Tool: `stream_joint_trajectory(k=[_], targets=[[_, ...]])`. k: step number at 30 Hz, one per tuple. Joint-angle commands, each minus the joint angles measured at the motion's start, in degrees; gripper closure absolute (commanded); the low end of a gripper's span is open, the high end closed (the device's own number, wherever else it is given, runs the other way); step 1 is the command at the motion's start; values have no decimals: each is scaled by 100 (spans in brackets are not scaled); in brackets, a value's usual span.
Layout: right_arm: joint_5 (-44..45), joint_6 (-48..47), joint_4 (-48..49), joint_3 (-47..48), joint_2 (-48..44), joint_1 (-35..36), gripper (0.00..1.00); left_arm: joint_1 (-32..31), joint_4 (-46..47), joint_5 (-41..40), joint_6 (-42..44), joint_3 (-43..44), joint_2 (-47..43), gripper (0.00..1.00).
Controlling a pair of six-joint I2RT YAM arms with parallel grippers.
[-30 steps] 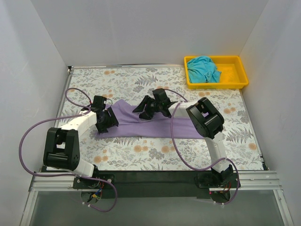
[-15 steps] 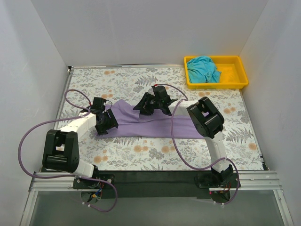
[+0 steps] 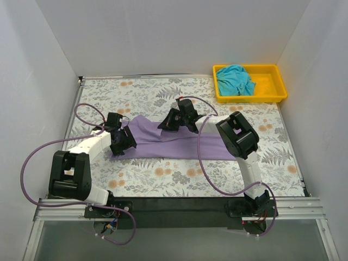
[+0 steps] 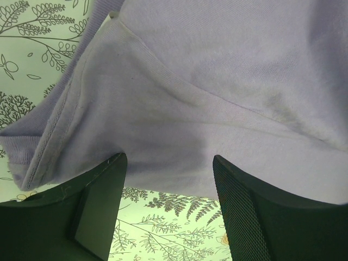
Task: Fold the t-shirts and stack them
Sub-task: Fold the tshirt
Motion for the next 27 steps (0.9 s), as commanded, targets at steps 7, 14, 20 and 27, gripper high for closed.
stream_joint_trajectory(k=[7,14,20,27], targets=[[20,-941,117,455,-147,-28,99,-12,4,15,-39,-36,-234,40],[-32,-2267,-207,1043,-139,-19,99,-12,4,32,-47,-45,-225,40],[249,-3105,-700,1097,-270,-27,99,-12,-40,41,-74,7,-252,40],[3,-3132,-1043,913,2,-27,95,-12,-286,23,-144,824,-287,40]])
